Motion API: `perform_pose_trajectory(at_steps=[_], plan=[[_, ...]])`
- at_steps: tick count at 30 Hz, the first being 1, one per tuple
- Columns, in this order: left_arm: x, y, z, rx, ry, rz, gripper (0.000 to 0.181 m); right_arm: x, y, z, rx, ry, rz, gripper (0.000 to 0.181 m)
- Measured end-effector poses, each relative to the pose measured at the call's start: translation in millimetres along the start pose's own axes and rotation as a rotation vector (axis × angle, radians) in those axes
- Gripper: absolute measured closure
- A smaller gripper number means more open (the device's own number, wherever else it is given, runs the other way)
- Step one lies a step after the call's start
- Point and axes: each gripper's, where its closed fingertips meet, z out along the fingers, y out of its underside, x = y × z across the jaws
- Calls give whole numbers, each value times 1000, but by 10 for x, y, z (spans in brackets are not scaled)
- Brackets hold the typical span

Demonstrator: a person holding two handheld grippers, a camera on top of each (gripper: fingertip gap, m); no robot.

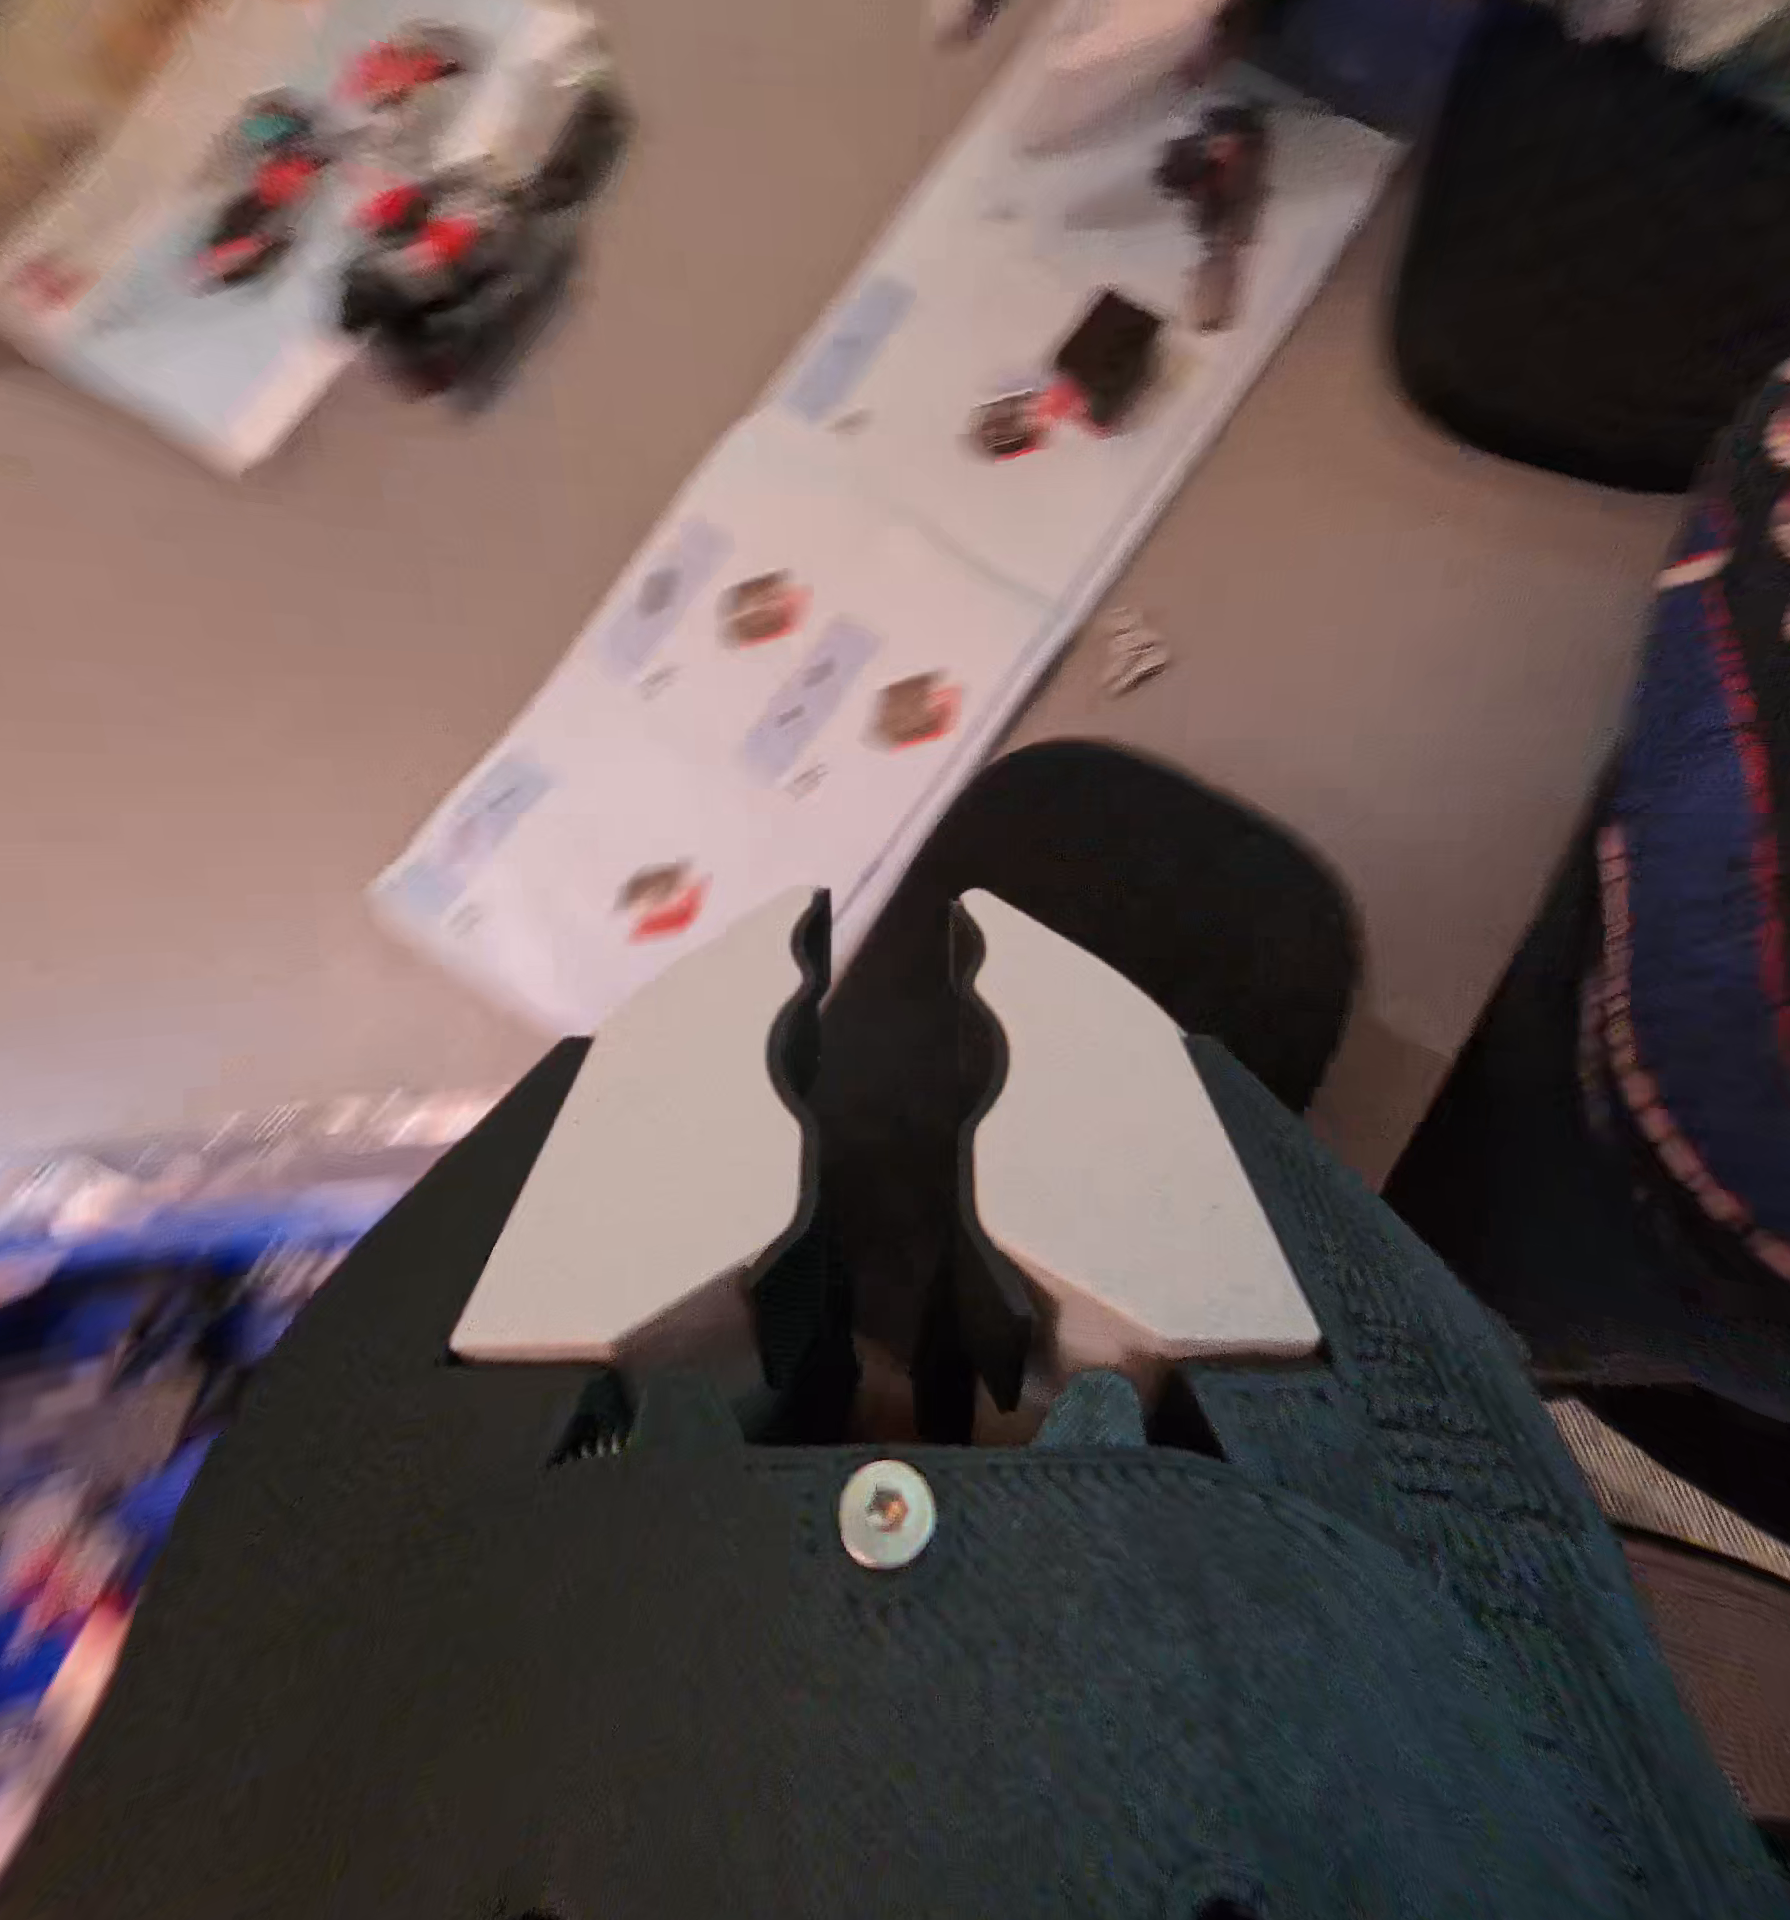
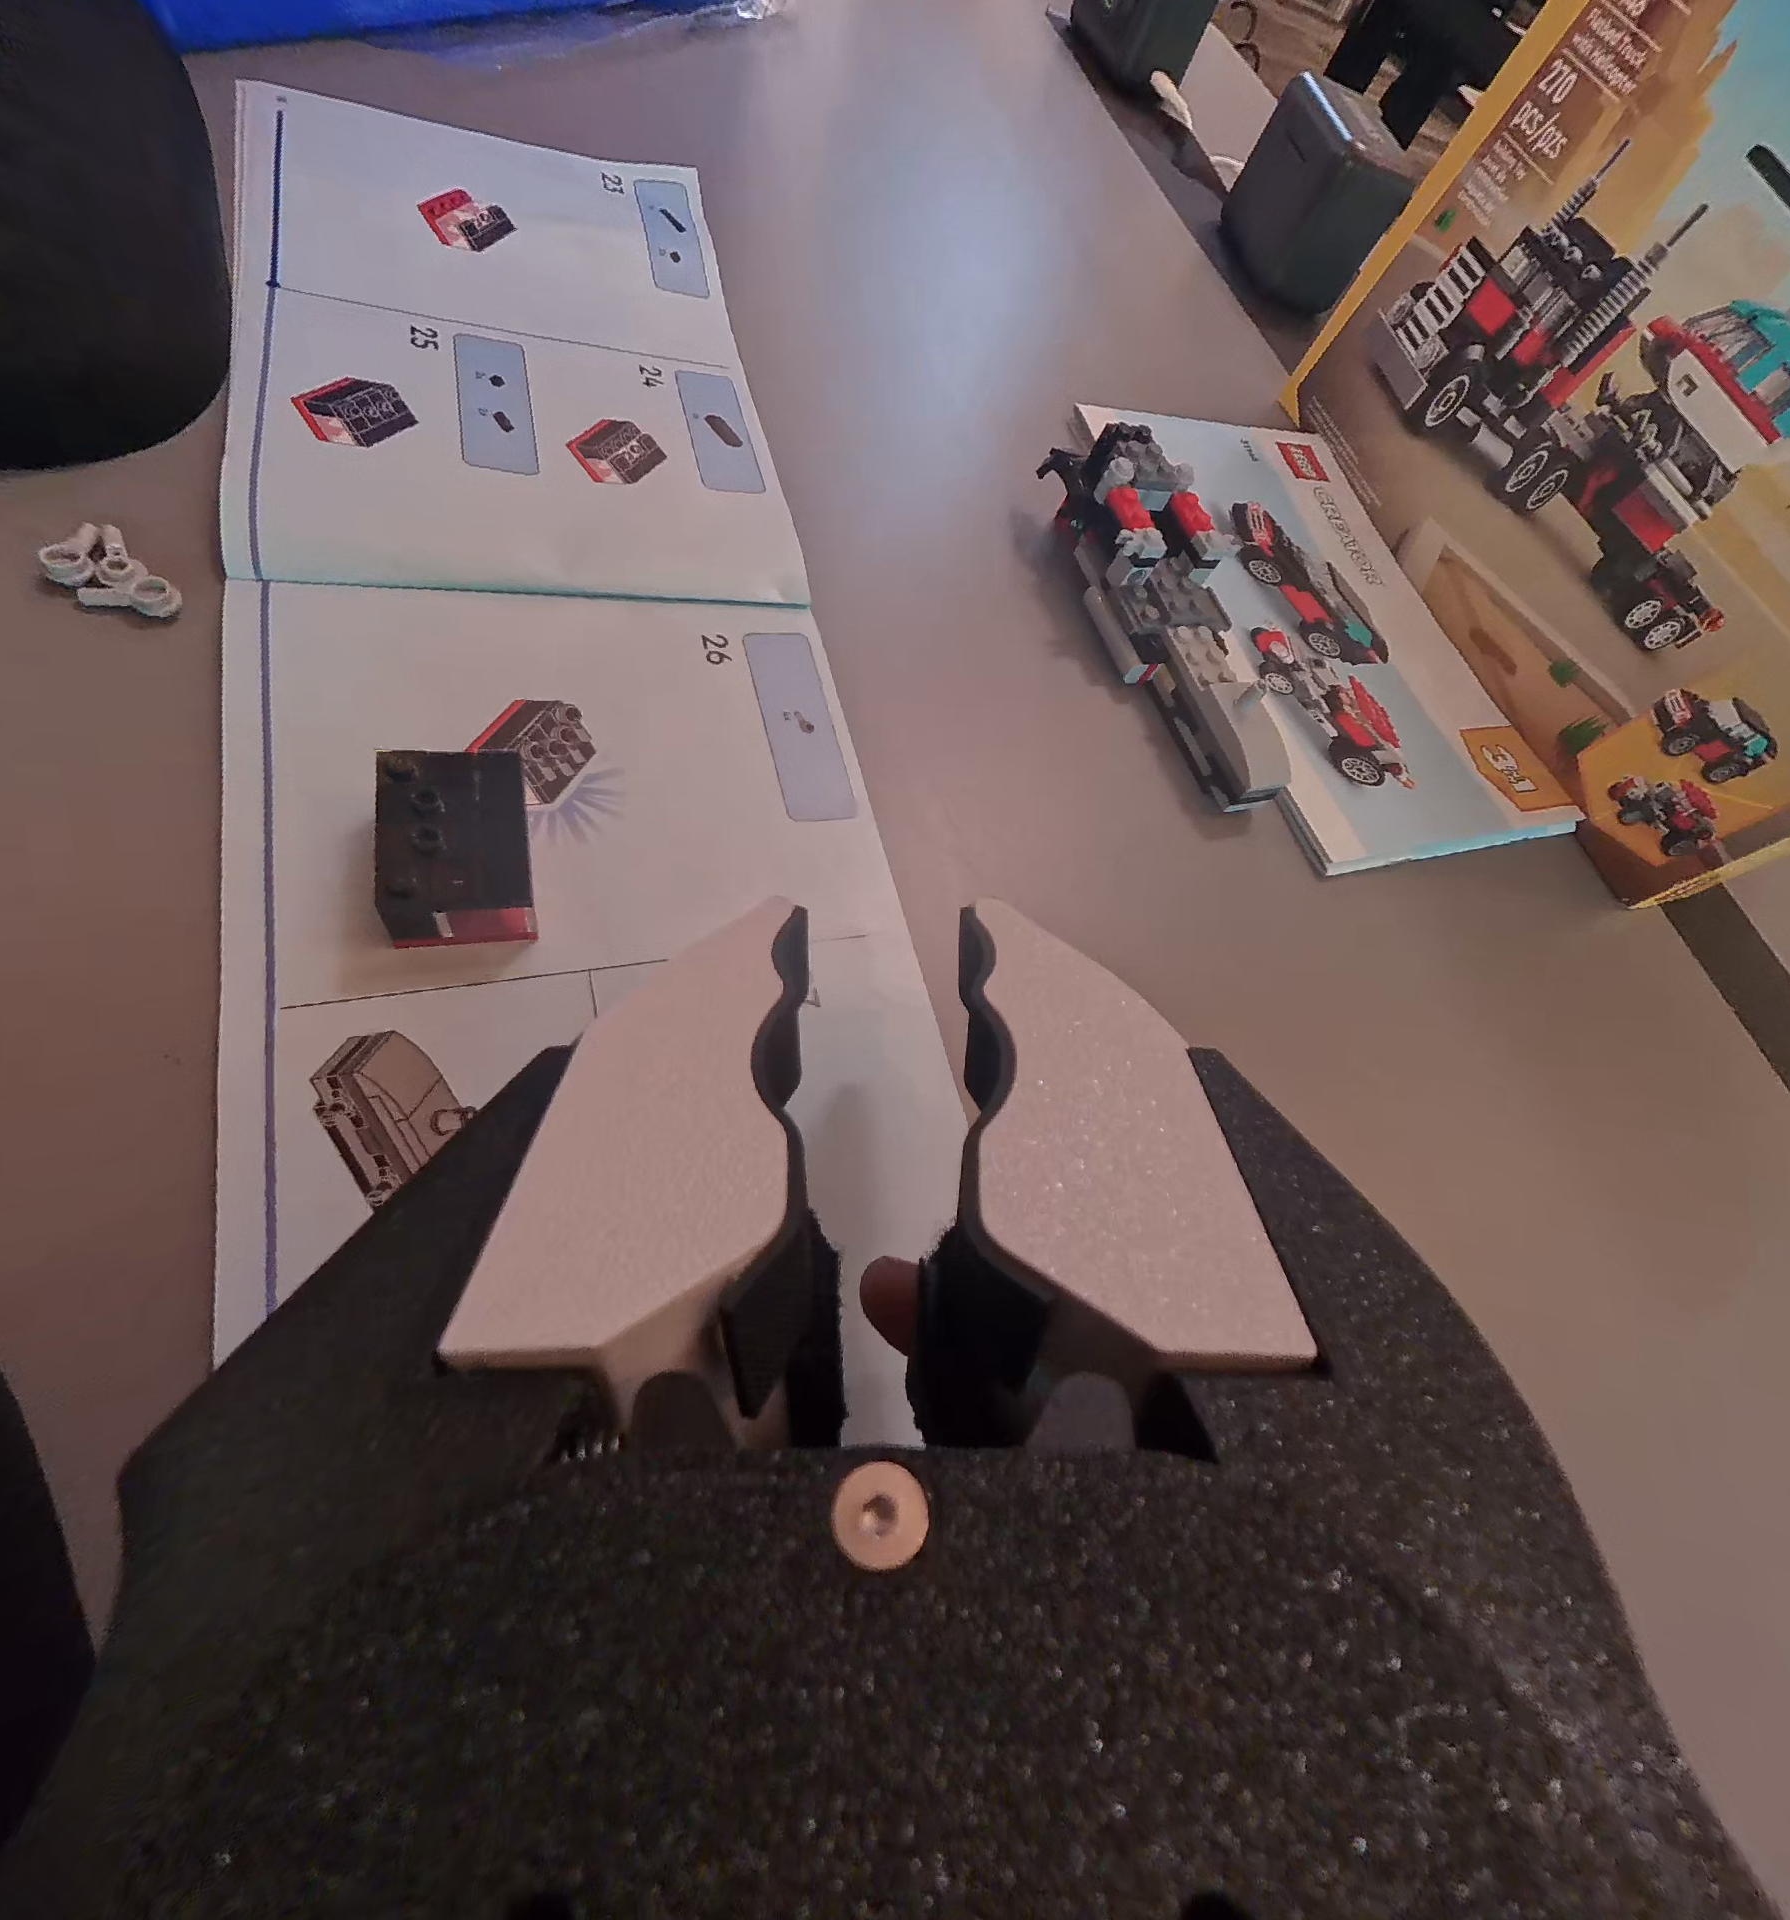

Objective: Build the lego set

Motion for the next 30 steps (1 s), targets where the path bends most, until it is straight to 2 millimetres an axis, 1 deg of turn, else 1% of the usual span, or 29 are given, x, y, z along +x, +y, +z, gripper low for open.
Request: perform_pose_trajectory(at_steps=[1,2,4,5,6,8,9,10,13,16,19,22,26,30], plan=[[-183,105,-202,-7,-79,-42,160,-14,1,8,-3,-6,-4,153],[-364,256,-381,-34,-156,-89,161,-28,3,17,-8,-11,-9,153],[-695,705,-648,-176,-299,-212,161,-52,10,33,-18,-19,-20,153],[-837,952,-734,-263,-362,-268,165,-59,14,38,-21,-22,-23,153],[-943,1173,-773,-338,-401,-310,167,-60,18,40,-24,-22,-24,153],[-1042,1520,-737,-451,-399,-364,171,-48,25,37,-25,-17,-21,153],[-1064,1651,-709,-502,-390,-368,173,-37,29,33,-24,-12,-18,153],[-1077,1741,-678,-535,-378,-355,173,-25,33,28,-23,-7,-14,153],[-1051,1835,-579,-560,-315,-327,175,0,42,19,-22,4,-7,153],[-1049,1886,-562,-588,-278,-299,175,-3,54,27,-28,2,-6,153],[-1139,1914,-564,-613,-301,-280,170,-14,67,38,-36,-4,-9,153],[-1172,1982,-588,-663,-300,-269,167,-6,76,34,-37,-1,-5,153],[-1151,1960,-524,-644,-250,-271,167,-3,86,36,-40,-3,-1,153],[-1132,1959,-513,-646,-215,-277,172,-17,101,46,-49,-11,-3,153]])
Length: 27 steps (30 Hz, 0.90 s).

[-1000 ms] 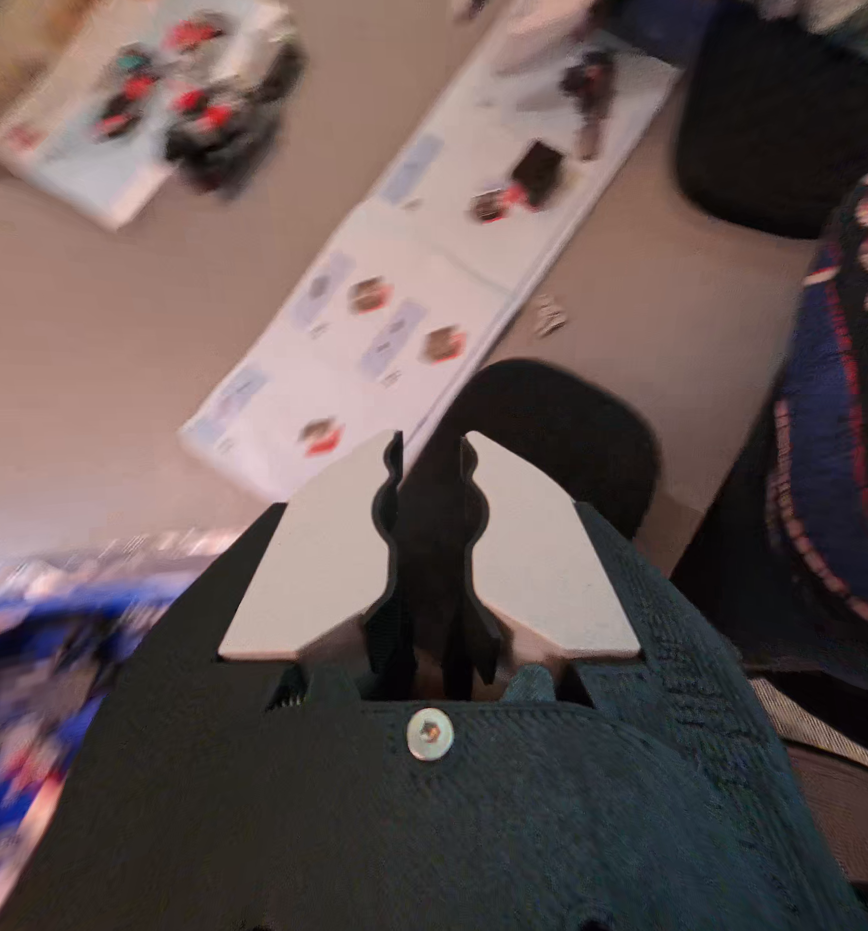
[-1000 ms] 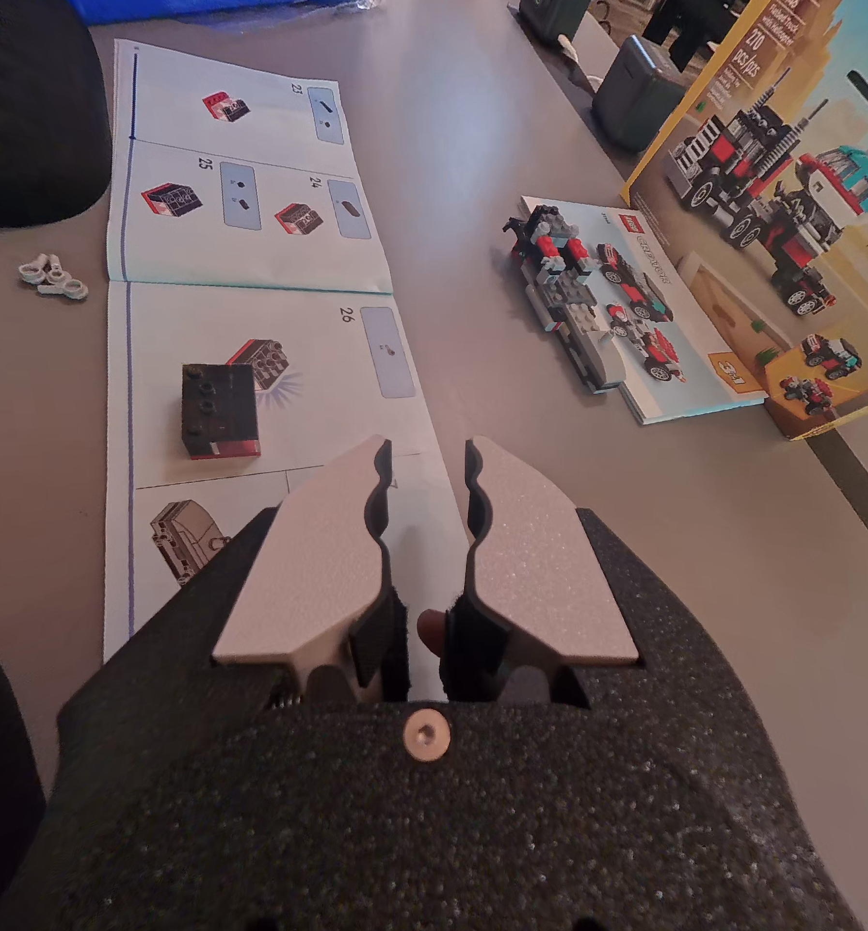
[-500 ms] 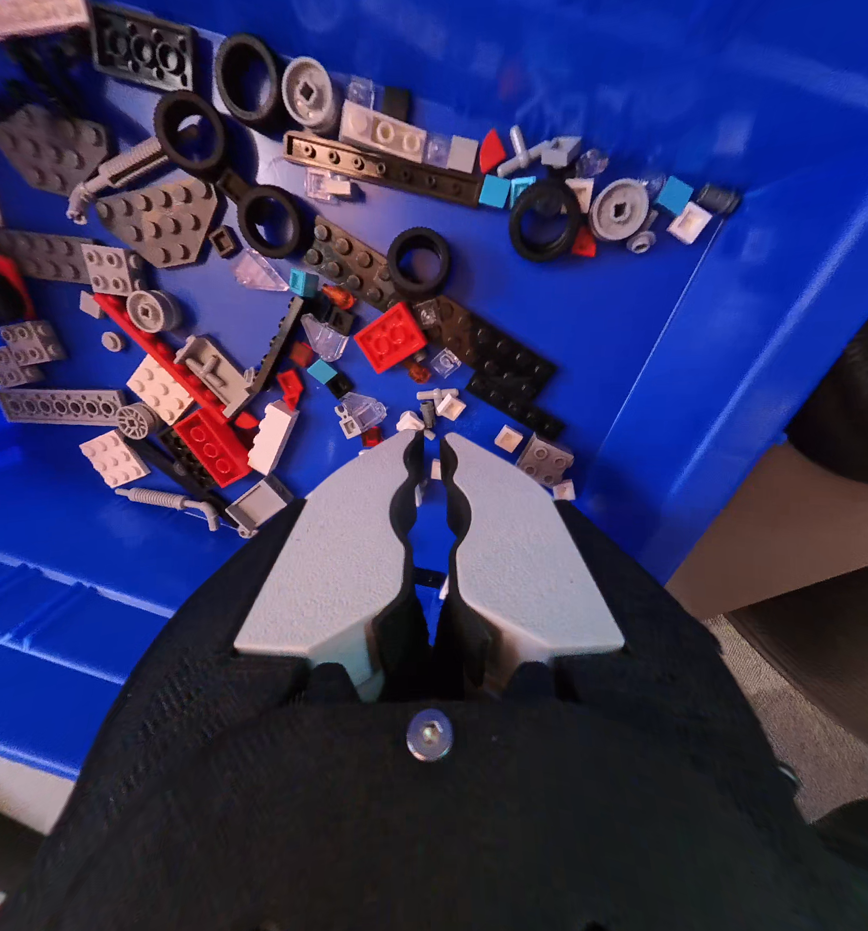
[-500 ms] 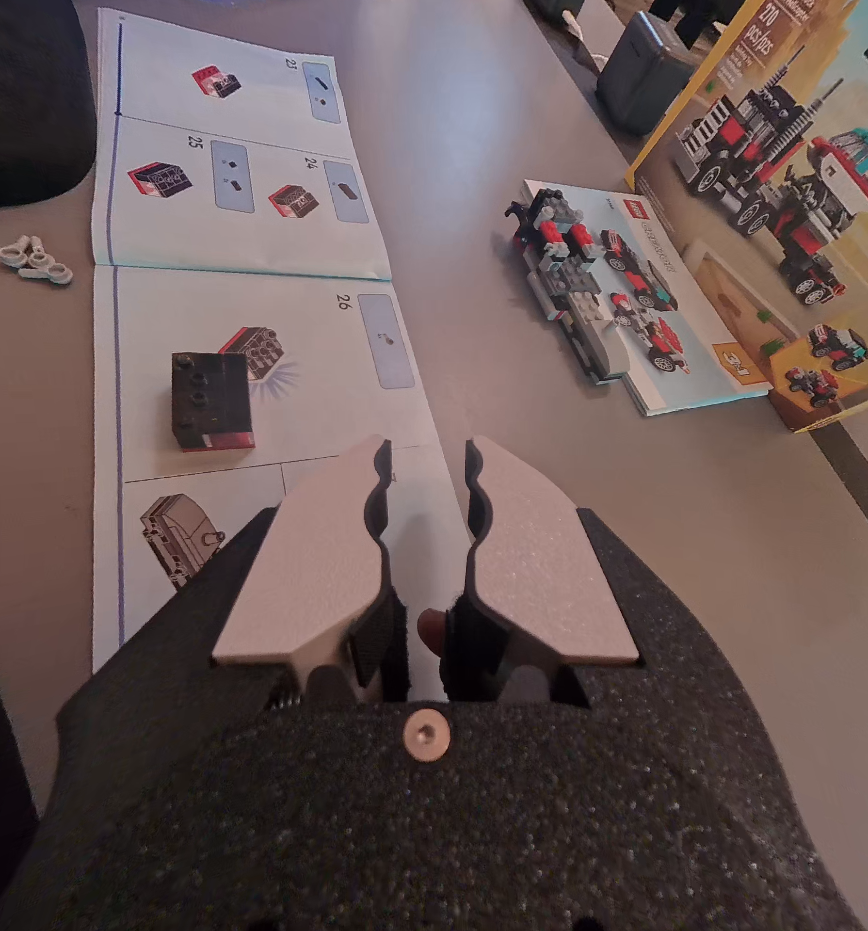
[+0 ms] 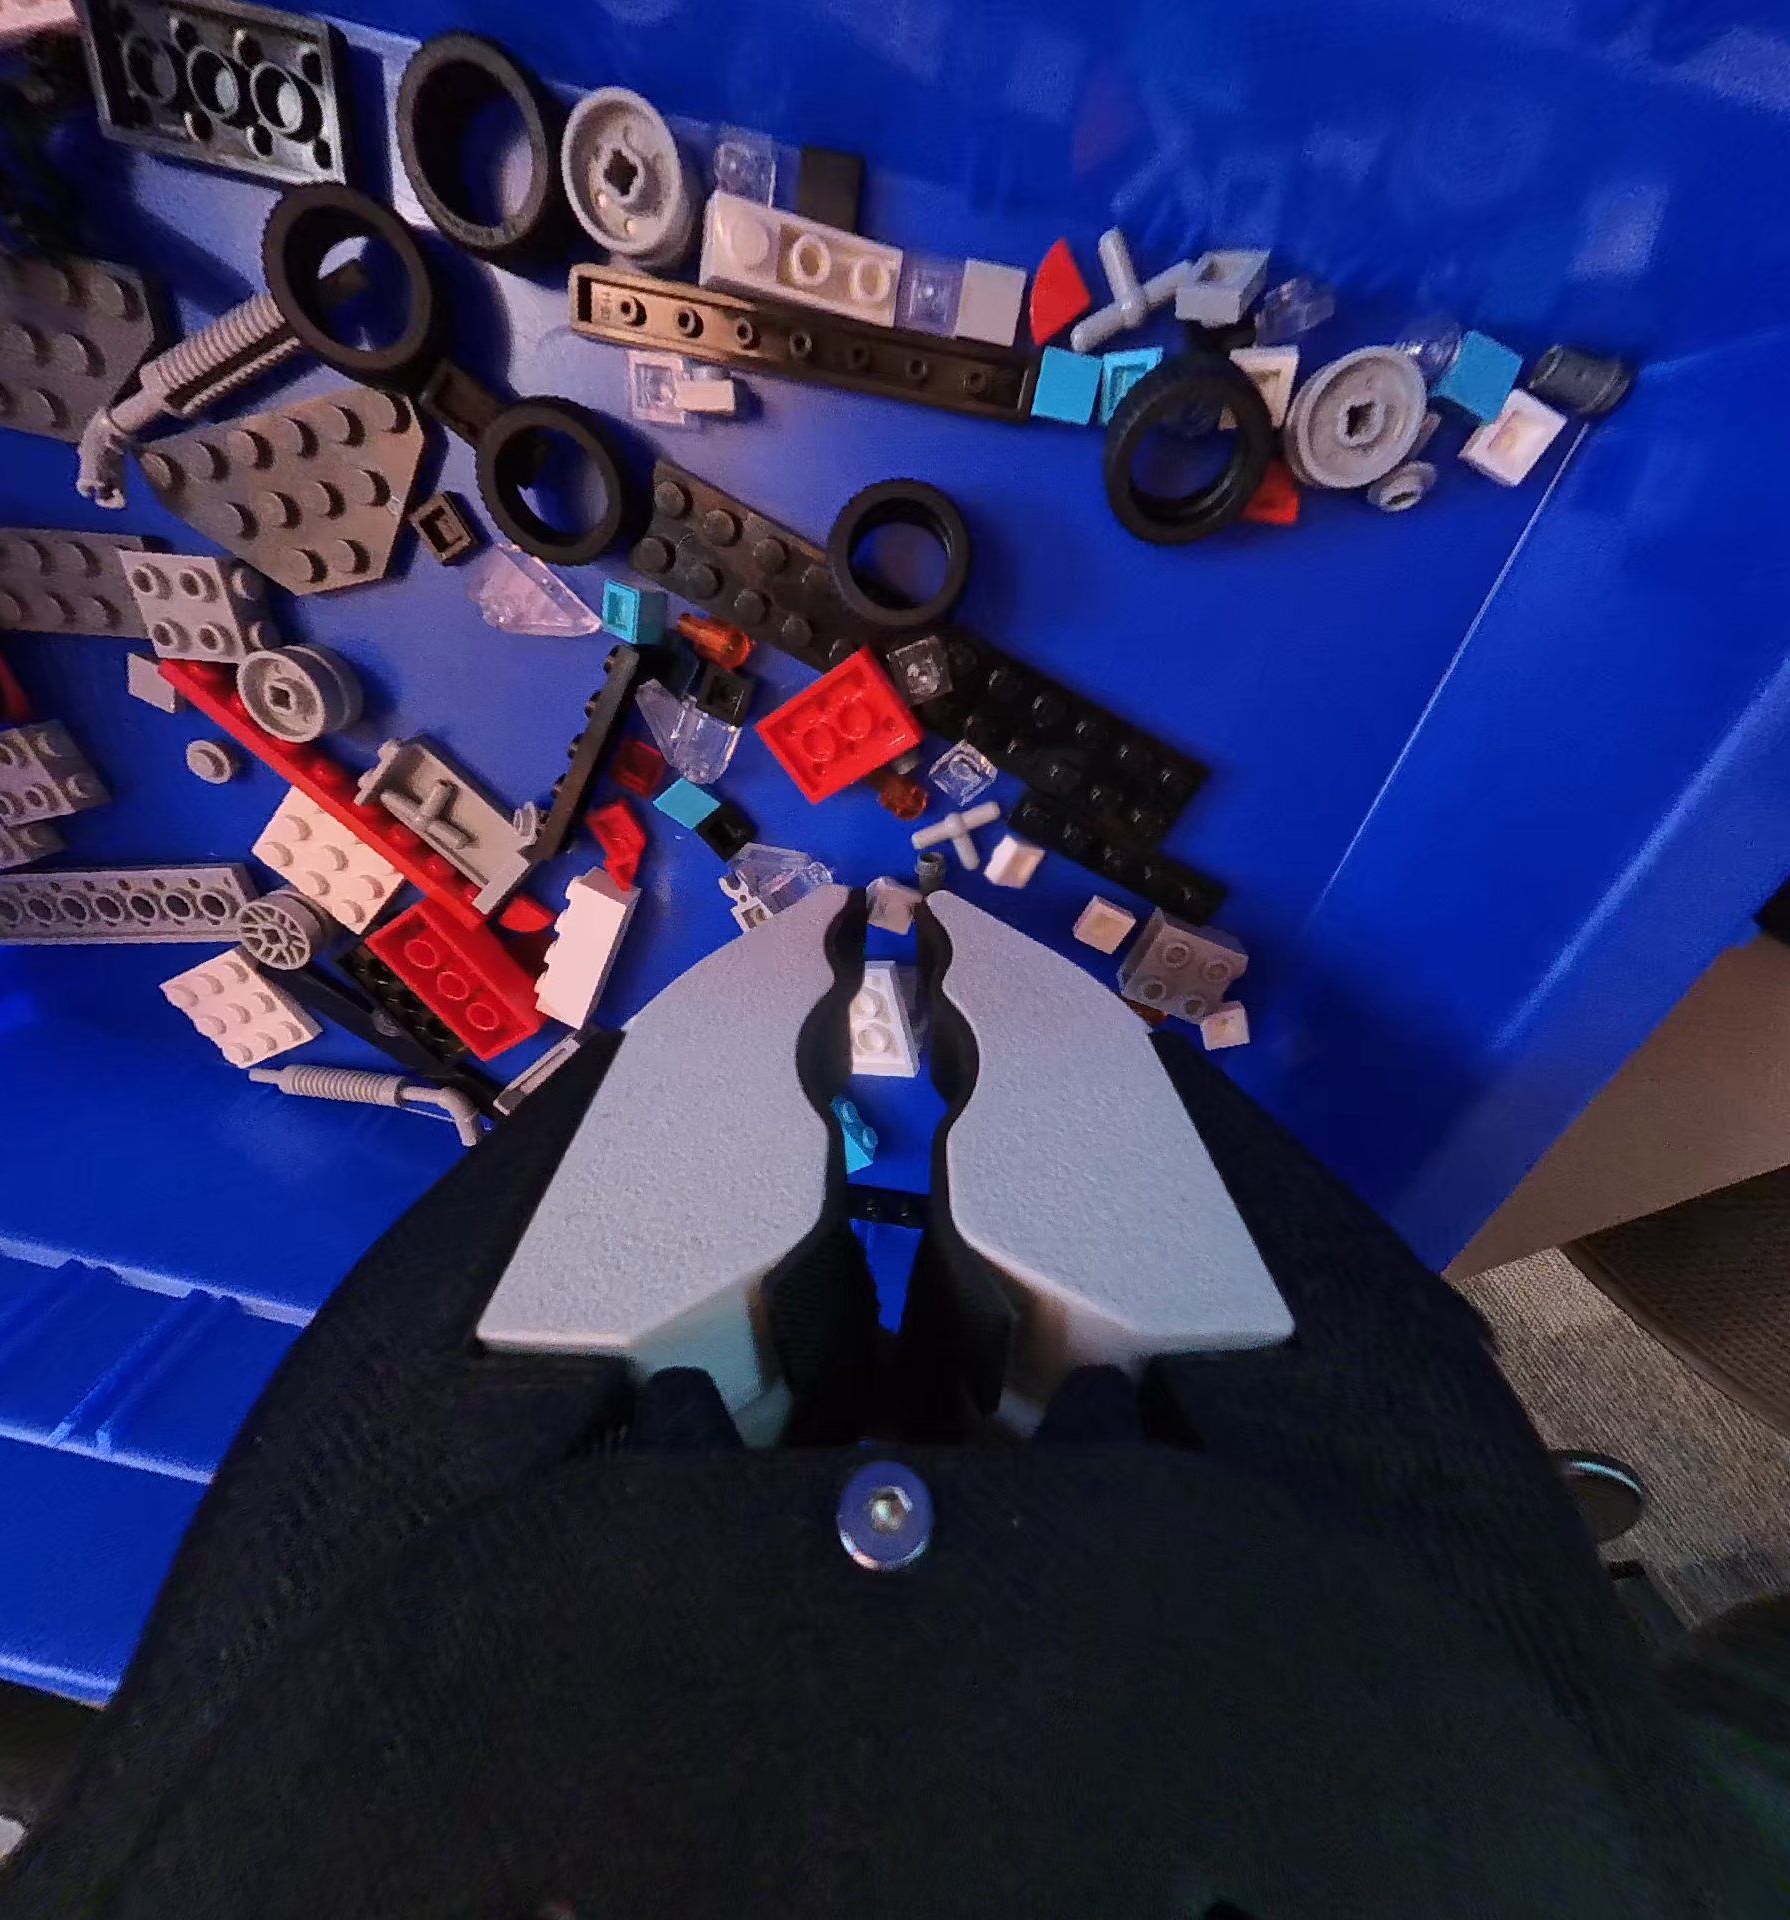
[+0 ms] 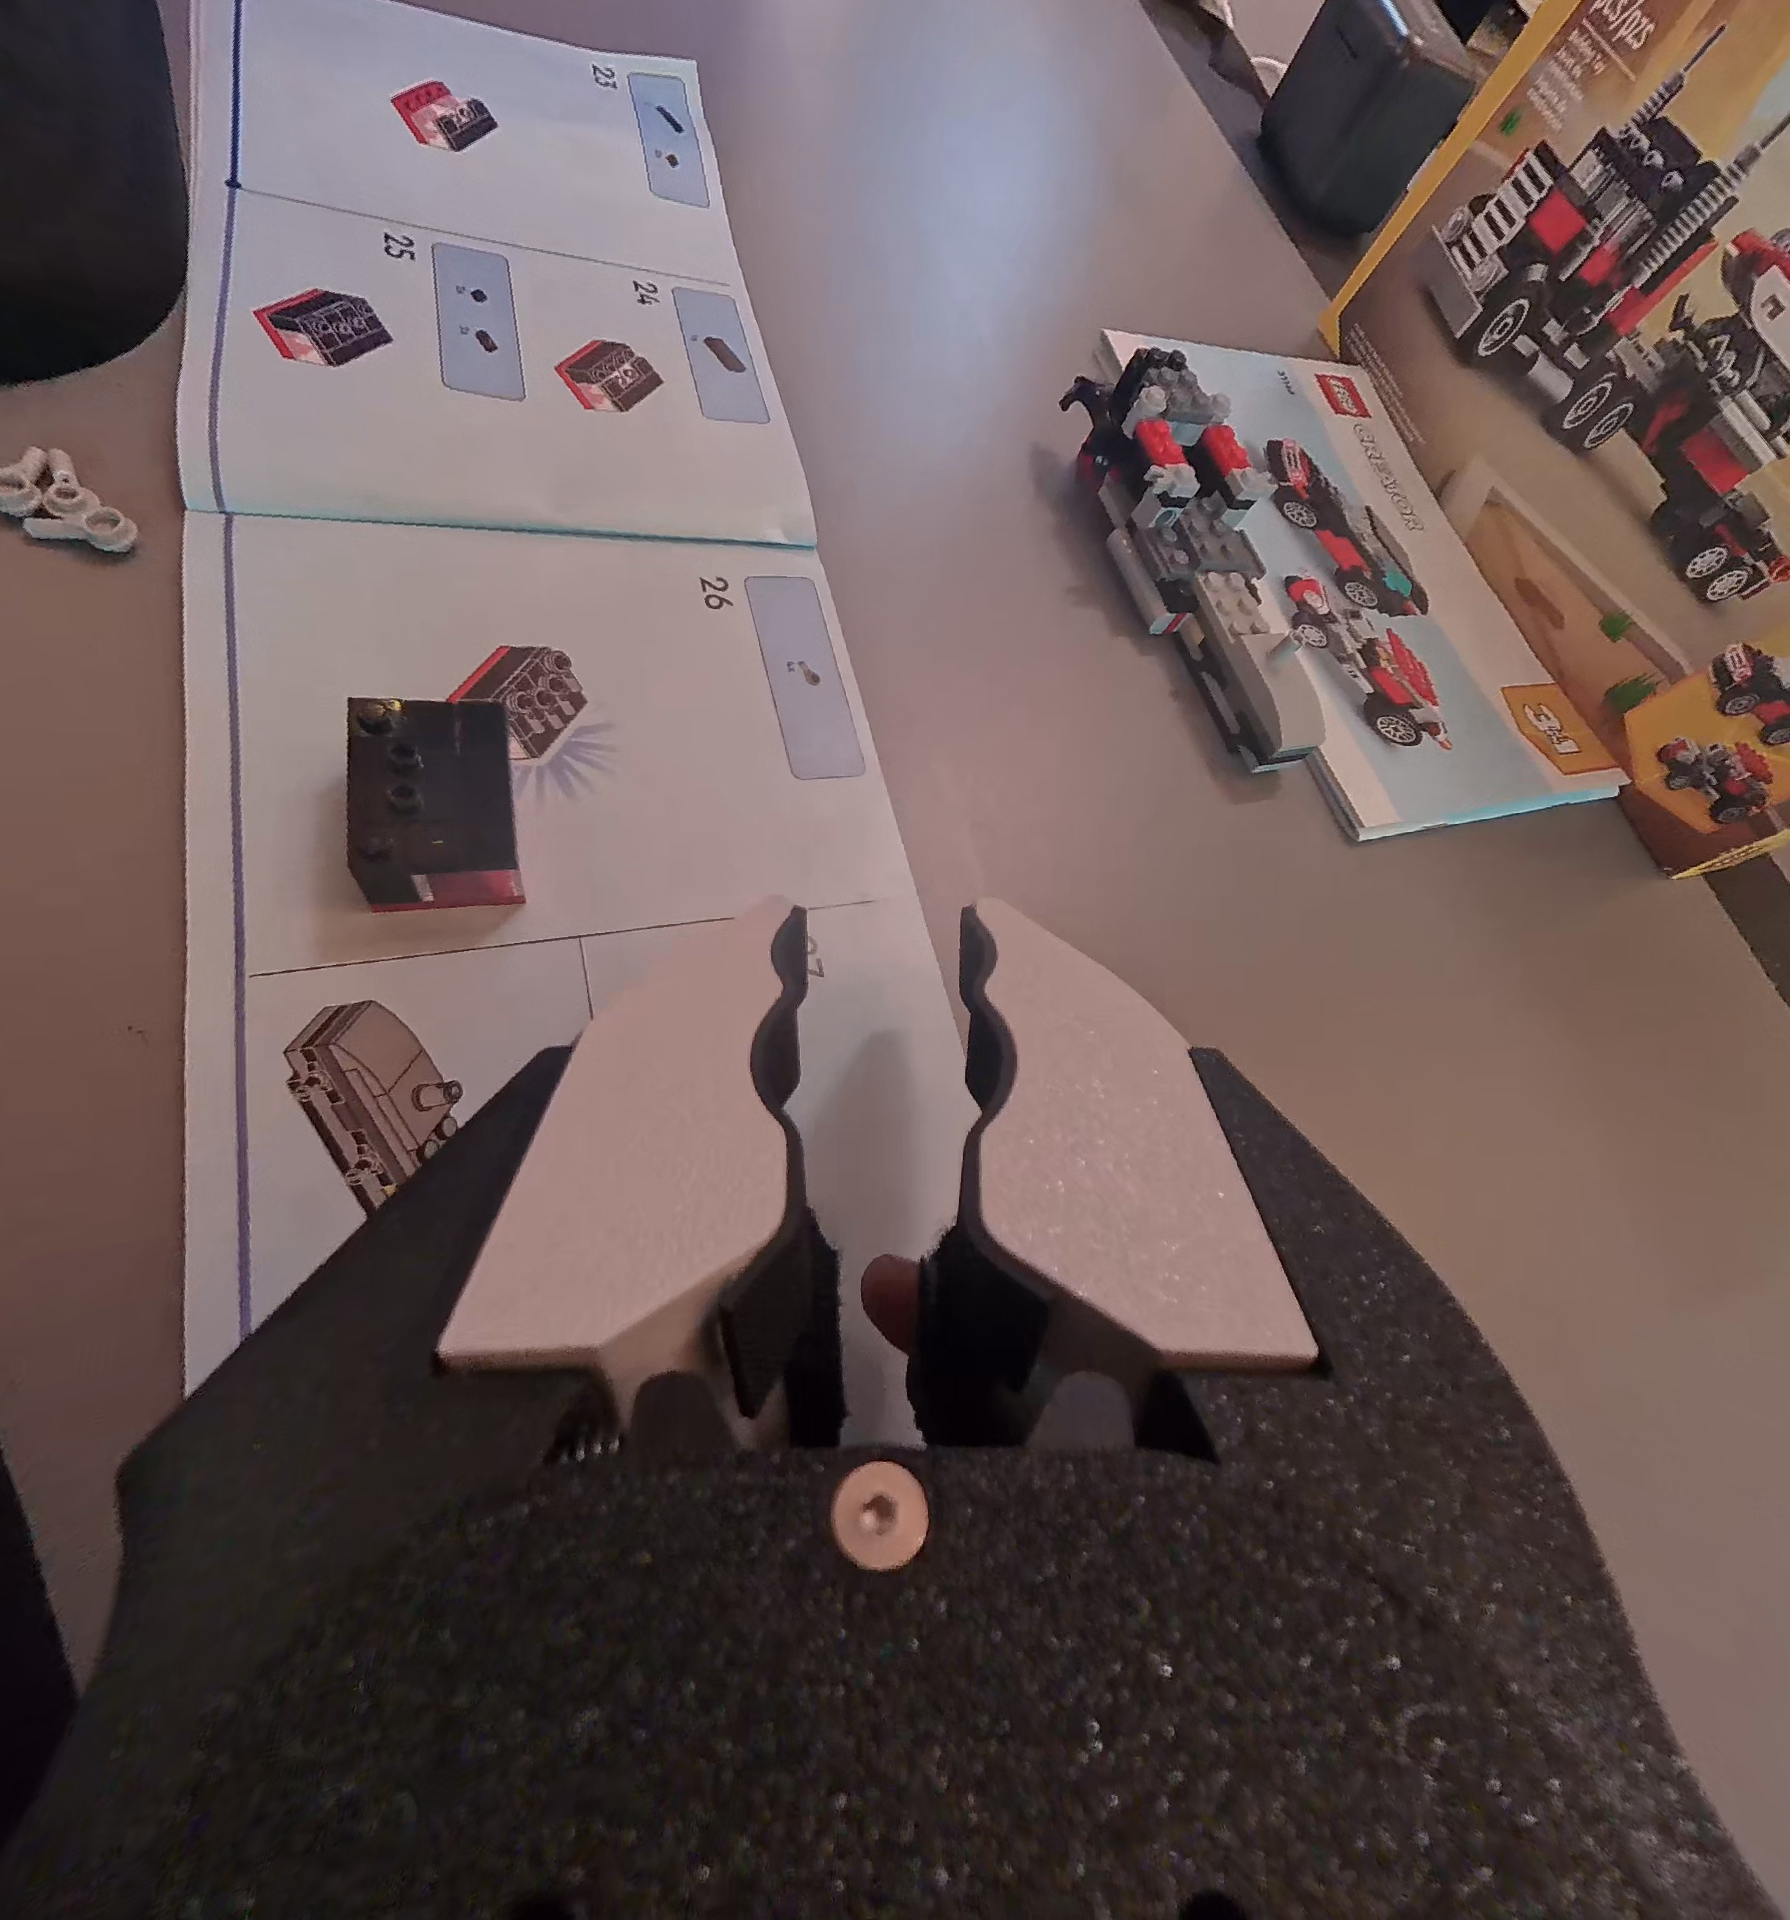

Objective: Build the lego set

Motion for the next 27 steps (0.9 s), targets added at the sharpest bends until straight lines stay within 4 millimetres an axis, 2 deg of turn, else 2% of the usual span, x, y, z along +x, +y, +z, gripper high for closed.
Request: perform_pose_trajectory(at_steps=[6,9,11,13,17,19,23,27], plan=[[-80,-2,-157,20,-56,-17,173,-5,9,3,-4,-4,2,153],[-254,46,-208,-4,-142,-61,173,-15,10,9,-6,-9,-1,153],[-323,174,-194,-97,-173,-84,153,-16,12,9,-9,-10,-3,153],[-275,178,-176,-105,-146,-57,150,-12,13,6,-9,-8,-2,153],[-39,-10,-178,17,-18,37,153,-9,17,7,-9,-7,1,153],[24,-3,-139,-2,14,83,154,-17,20,12,-13,-10,-2,153],[38,16,-38,-38,39,119,157,-16,21,11,-12,-9,-2,153],[17,2,-24,-39,45,136,162,-11,26,12,-14,-8,1,153]])
